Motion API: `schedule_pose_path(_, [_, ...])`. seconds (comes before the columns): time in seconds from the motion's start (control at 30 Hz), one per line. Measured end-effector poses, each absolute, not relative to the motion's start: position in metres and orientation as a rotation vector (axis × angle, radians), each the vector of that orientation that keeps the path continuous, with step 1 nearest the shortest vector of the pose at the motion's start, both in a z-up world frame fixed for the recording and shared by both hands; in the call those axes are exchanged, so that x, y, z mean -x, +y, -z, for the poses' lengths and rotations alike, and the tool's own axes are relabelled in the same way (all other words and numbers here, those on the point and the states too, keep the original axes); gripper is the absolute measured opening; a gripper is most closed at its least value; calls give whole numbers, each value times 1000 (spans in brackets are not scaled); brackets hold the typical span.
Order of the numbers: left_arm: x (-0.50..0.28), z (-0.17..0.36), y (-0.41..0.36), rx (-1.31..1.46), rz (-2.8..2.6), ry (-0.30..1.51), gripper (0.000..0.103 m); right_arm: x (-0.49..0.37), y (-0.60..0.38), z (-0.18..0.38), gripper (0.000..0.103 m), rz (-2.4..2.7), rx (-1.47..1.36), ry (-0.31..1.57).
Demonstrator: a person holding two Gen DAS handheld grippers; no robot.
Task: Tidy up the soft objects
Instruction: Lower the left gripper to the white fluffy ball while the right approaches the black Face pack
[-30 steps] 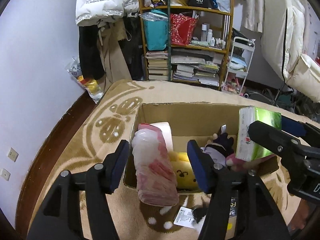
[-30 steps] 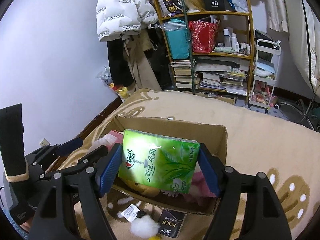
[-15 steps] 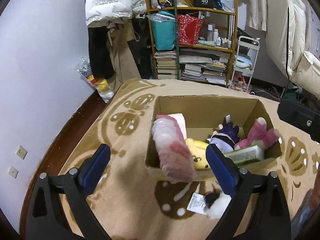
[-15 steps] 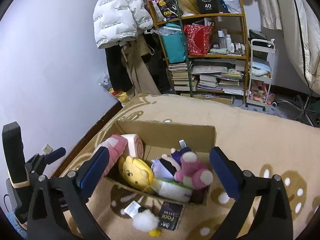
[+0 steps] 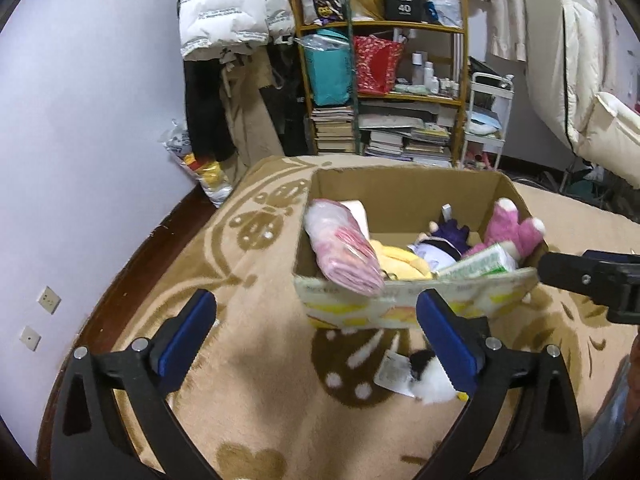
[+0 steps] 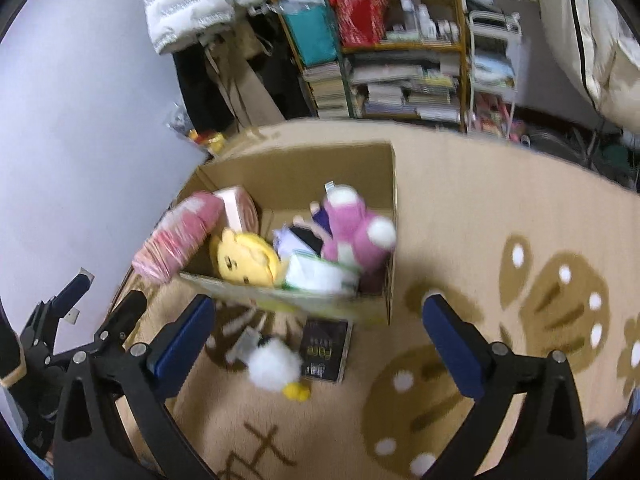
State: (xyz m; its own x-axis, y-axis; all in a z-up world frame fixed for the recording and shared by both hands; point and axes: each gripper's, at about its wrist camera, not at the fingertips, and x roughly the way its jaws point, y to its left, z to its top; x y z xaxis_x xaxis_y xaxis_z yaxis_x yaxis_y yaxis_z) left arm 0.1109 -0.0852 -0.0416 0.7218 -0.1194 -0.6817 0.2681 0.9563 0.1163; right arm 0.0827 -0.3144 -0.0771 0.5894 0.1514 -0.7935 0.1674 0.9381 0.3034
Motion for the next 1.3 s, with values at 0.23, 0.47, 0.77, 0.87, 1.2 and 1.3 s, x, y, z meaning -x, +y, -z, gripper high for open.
schedule_pose_path(0.23, [-108,62,-88,-179,255,776,99,-85,-311,98,103,20,-376,1005])
schedule_pose_path(0.47, [-108,77,-99,-185,296,799,99,-92,-306,117,103,28,-366,1067])
schedule_pose_path(0.77, [-114,95,-114,-201,341,846,99,-94,-311,132,103,47,-382,1132])
schedule_pose_path(0.87, [-115,100,-117,-201,356,860,99,-96,-313,134,103,55,-392,1142])
schedule_pose_path(1.2, [-118,115,-129,-202,413,904,99,-102,-321,148,103,70,-453,1191])
schedule_pose_path(1.3, [-118,119,-130,-170,420,905,99,-103,-322,151,103,75,-461,1200])
